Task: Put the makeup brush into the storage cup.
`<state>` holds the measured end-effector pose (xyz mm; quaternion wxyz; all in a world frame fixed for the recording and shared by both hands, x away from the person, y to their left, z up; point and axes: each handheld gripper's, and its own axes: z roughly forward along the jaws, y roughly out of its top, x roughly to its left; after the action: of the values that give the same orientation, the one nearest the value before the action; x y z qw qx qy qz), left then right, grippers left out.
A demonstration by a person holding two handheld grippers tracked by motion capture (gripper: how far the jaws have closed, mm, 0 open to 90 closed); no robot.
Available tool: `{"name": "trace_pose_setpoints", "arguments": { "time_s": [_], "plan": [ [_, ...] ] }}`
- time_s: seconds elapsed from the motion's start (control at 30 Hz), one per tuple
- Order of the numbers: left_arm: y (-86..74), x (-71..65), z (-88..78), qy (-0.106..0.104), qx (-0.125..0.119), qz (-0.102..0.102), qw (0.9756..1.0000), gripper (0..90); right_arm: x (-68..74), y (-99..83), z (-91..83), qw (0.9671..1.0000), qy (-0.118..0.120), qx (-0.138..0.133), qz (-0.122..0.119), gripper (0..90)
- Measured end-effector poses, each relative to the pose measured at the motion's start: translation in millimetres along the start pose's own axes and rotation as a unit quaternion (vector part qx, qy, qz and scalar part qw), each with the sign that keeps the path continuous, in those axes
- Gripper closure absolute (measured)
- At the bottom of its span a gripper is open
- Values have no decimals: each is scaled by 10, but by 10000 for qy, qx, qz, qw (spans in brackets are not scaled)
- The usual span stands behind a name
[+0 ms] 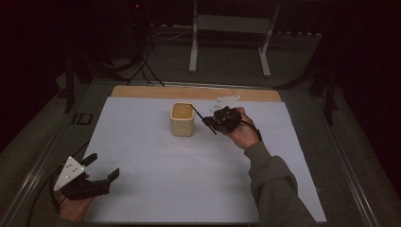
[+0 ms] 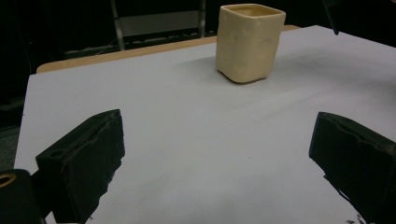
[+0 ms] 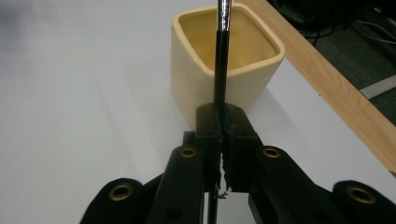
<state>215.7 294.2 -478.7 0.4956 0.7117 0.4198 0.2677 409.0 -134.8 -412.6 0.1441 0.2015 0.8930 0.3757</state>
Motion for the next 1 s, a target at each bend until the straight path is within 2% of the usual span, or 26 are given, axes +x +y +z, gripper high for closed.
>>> {"name": "trace_pose_setpoints", "arguments": {
  "time_s": [0.47,1.0],
  "plan": [
    [-1,-2,3,-9,-6,-7,10000,43,-12,30,-19,9994,-178,-296,79,860],
    [-3,-11,13,-46,6,-5,10000,42,-62,63,-59,9964,-315,-722,311,860]
  ]
}}
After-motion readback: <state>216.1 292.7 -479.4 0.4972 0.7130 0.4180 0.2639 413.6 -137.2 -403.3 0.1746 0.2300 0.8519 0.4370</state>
